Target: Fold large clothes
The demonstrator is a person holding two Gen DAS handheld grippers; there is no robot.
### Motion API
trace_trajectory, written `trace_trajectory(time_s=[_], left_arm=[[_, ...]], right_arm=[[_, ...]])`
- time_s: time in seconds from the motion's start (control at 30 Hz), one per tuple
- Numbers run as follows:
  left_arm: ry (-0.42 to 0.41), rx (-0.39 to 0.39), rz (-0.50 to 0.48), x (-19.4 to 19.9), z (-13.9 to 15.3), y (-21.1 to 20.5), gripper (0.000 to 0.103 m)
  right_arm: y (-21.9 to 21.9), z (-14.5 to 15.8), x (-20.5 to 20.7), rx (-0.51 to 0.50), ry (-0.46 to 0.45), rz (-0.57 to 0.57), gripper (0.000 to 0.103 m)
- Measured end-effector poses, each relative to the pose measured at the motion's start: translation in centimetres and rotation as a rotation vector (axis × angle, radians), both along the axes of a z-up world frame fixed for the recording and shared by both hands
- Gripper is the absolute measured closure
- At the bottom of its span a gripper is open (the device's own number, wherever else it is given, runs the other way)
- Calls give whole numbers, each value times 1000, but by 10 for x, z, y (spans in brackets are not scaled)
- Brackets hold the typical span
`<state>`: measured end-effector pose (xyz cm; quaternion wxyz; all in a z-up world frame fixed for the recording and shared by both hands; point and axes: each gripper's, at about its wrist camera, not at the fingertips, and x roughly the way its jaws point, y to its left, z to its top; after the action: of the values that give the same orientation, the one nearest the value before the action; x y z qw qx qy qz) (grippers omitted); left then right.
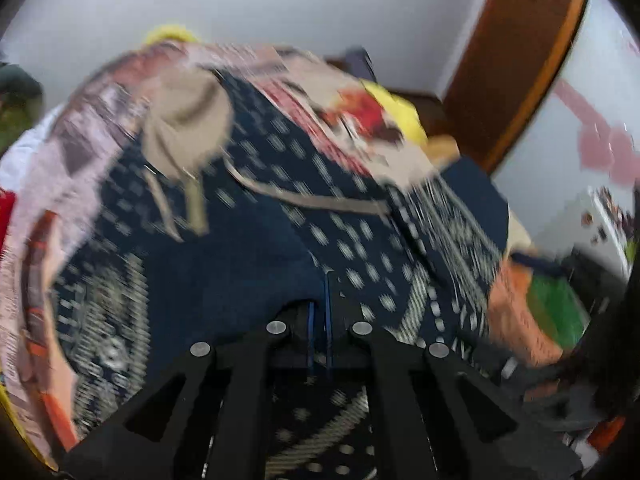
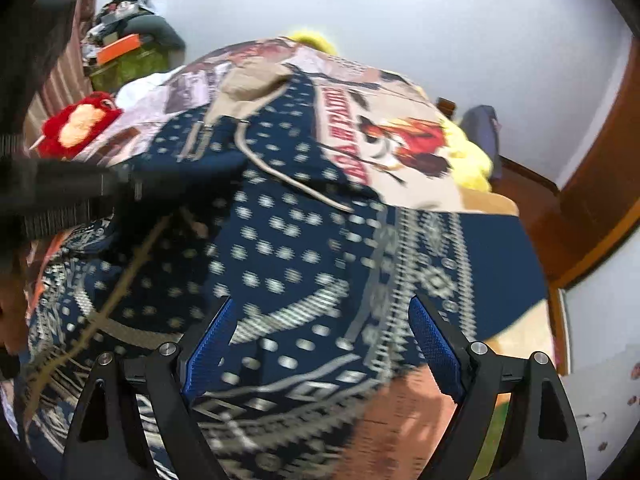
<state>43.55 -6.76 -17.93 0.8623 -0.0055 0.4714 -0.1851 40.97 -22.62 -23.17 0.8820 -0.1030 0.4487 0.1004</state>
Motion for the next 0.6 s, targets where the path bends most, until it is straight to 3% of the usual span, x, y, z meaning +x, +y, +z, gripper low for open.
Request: trace_trajectory(time_s=[0.17,0.23,0.27,0.3,0.43,0.5,0.6], left_arm=[[109,80,-84,-15,-38,-26,93],[152,90,-105,-20,-47,-28,80],[168,92,-112,-24,-49,-28,66],[159,91,-114,-29,-48,-27,59],[68,131,-100,-52,-30,-9,48],[27,133,-69,-61,-18,10,38],[-11,110,11,-71,-3,53,32]], right_arm=[[-29,1,0,10,10,-62,17],[-35,3,1,21,14,-80,17],[-36,4,2,27,14,-83,17],[-36,5,2,32,14,-83,17],[-22,15,2,38,-6,-52,17],[-7,20,2,33,-23,-19,17],[21,26,0,31,-43,48,17]])
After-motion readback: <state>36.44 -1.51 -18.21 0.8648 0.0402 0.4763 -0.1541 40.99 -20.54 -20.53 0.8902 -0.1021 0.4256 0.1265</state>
